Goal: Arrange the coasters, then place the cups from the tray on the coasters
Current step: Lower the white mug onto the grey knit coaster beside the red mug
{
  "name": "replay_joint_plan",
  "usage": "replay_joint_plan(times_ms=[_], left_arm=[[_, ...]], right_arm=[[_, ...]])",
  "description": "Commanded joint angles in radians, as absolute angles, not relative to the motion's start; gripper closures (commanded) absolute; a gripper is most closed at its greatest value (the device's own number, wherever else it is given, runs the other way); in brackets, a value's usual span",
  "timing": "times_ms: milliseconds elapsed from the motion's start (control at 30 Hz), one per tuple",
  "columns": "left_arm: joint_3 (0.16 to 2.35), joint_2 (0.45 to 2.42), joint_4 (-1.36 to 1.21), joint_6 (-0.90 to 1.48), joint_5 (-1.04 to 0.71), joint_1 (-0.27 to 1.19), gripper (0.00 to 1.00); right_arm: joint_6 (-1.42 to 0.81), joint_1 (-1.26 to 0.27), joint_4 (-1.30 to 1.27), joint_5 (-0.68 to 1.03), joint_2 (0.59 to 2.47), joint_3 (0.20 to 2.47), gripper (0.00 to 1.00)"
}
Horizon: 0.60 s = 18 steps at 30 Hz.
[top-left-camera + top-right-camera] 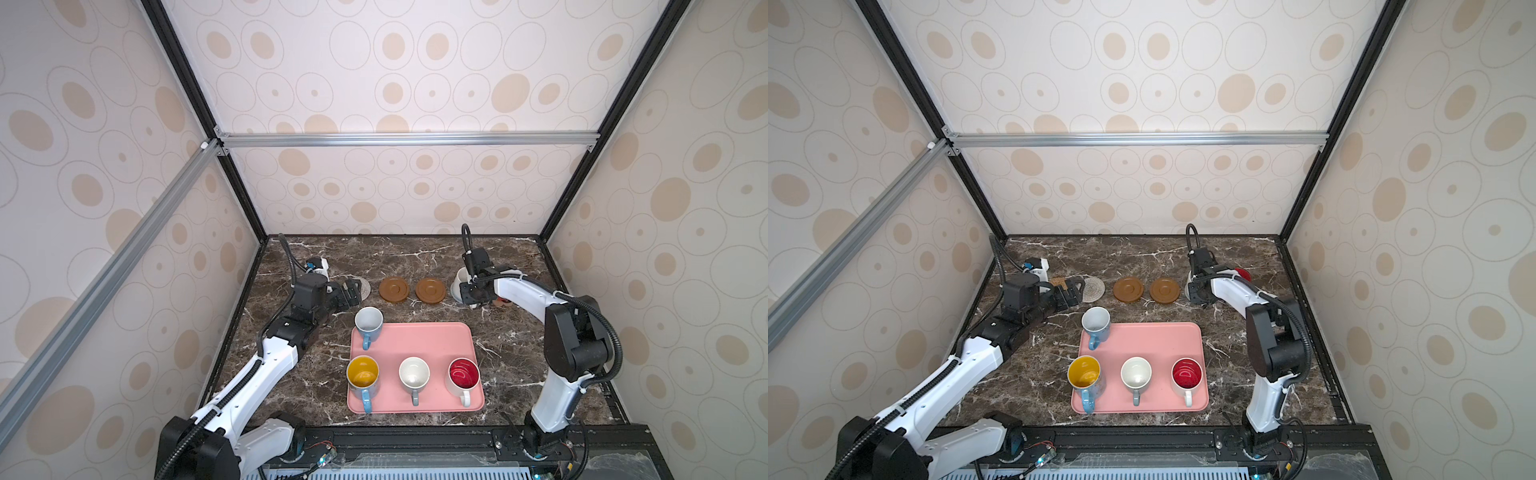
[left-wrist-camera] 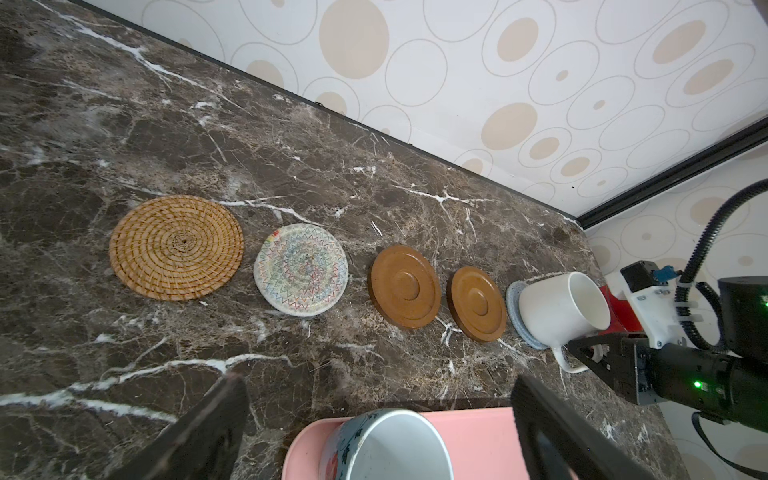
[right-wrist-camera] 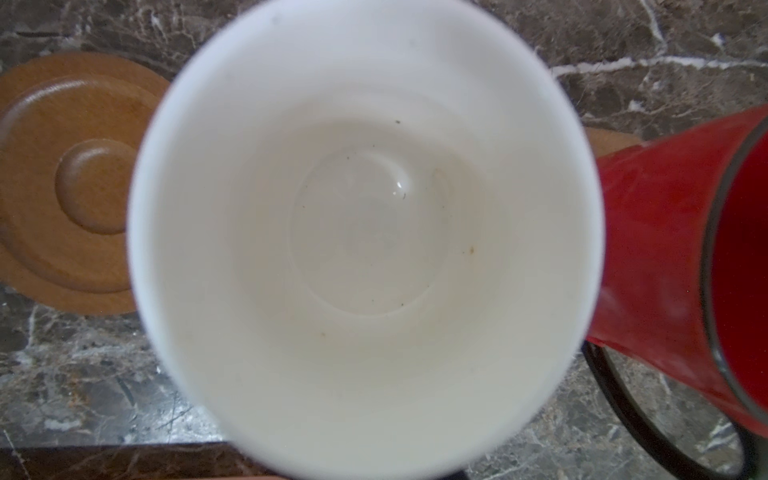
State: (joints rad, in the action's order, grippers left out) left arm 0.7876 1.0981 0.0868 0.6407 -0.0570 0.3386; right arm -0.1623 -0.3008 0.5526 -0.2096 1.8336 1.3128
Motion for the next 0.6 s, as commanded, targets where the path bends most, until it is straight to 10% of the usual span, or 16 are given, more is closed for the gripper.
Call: replay_joint_plan(times_ms=[0, 567], left_arm=[[0.806, 1.08, 0.091, 0.655, -0.043, 0.344, 0.0], [0.805, 1.081, 0.089, 0.655, -0.041, 0.343, 0.0]], right_arm=[[-0.154, -0.293, 0.509, -0.22, 1.839, 1.325, 0.87], [-0.174, -0.291, 0.52, -0.21, 1.846, 1.318, 0.87]])
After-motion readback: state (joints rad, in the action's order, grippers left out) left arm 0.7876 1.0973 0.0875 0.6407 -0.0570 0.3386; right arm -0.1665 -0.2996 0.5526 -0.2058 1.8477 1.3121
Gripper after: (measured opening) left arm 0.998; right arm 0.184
